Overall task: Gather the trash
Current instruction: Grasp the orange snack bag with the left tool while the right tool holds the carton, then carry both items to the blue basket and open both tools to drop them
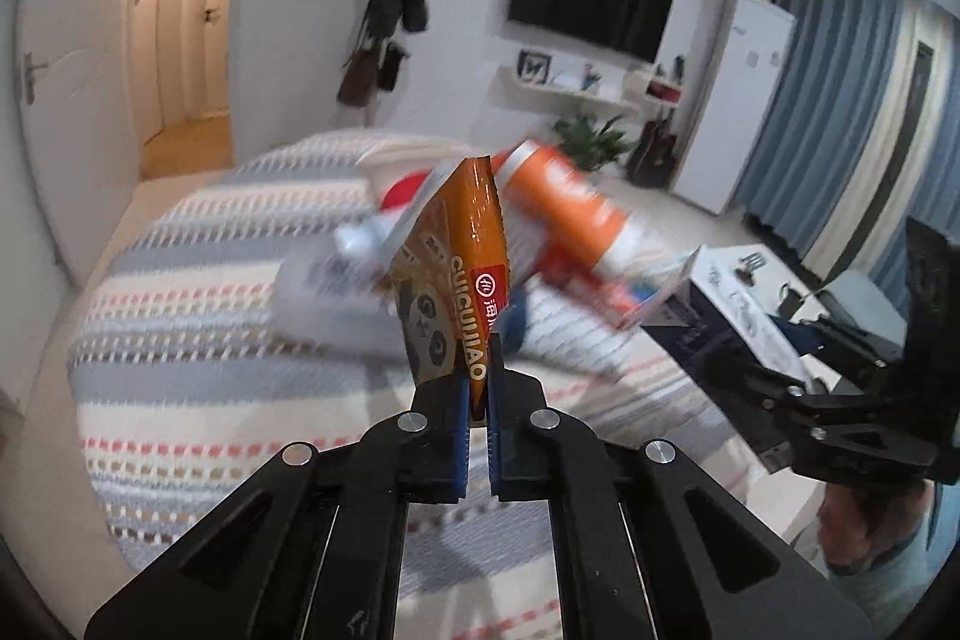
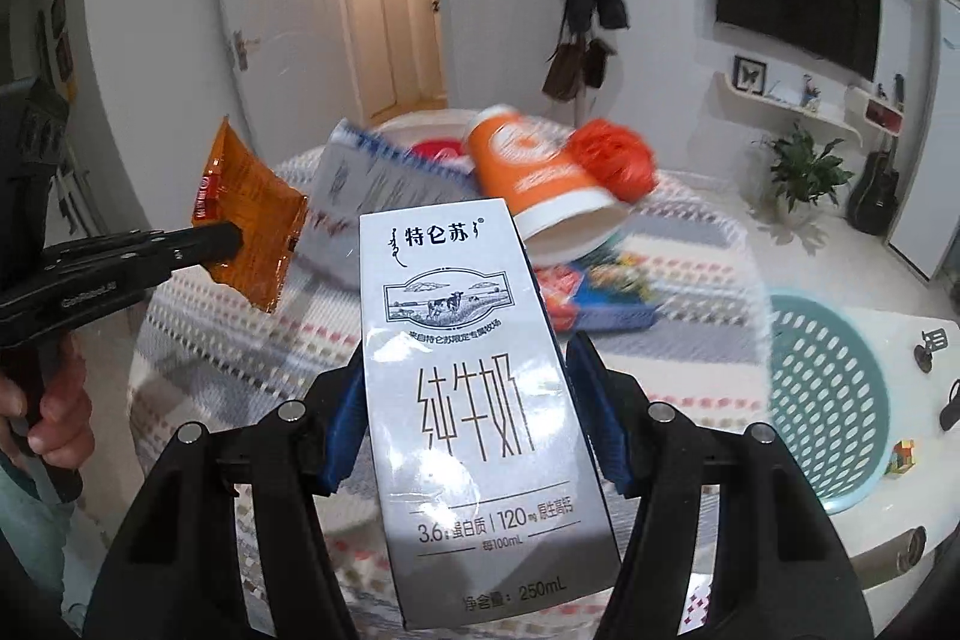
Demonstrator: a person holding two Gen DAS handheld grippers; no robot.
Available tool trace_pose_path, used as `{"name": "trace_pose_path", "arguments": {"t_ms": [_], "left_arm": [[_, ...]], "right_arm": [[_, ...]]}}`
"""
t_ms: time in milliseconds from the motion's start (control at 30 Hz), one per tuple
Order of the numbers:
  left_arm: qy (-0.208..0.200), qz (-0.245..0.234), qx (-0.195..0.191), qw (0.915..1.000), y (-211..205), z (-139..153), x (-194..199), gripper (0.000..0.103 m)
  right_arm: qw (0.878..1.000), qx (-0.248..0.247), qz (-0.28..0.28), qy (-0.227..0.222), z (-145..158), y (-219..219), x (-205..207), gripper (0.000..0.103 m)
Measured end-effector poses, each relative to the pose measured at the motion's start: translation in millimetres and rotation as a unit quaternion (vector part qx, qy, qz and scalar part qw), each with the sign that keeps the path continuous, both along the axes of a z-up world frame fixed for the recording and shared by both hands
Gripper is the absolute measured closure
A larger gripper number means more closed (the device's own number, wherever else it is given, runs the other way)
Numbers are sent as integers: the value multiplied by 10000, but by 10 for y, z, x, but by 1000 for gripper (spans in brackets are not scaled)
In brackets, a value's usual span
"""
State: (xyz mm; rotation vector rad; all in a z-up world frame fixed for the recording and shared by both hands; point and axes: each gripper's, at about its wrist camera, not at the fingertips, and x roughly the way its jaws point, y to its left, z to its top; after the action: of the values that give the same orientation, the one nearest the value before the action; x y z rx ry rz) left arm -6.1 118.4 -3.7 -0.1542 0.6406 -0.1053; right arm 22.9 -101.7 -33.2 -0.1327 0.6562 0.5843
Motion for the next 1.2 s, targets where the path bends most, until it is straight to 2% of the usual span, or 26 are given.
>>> {"name": "trace_pose_path", "arguments": {"t_ms": [267, 400, 533, 733, 833, 1000, 1200], "left_arm": [[-479, -513, 99, 9975, -518, 443, 286, 101], [-595, -975, 48, 9934, -900, 608, 561, 101], [-543, -1336, -106, 9895, -1239, 657, 826, 101], [-475, -1886, -140, 9808, -1772, 646, 1181, 101], [-386, -2114, -114, 9766, -2097, 542, 1391, 101], [124, -2458, -222, 9690, -2599, 131, 1807, 101], [1175, -2680, -346, 9556, -2994, -691, 2278, 101]], "right_arm": [[9962, 343, -744, -300, 270, -620, 309, 44], [9915, 485, -1164, -321, 314, -981, 510, 44], [9850, 583, -1588, -347, 317, -1361, 675, 44], [9719, 667, -2241, -279, 201, -1924, 925, 44], [9619, 668, -2651, -82, 35, -2185, 1098, 44], [9426, 567, -3262, 444, -419, -2576, 1385, 44], [9253, 581, -3520, 1284, -1105, -2779, 1588, 44]]}}
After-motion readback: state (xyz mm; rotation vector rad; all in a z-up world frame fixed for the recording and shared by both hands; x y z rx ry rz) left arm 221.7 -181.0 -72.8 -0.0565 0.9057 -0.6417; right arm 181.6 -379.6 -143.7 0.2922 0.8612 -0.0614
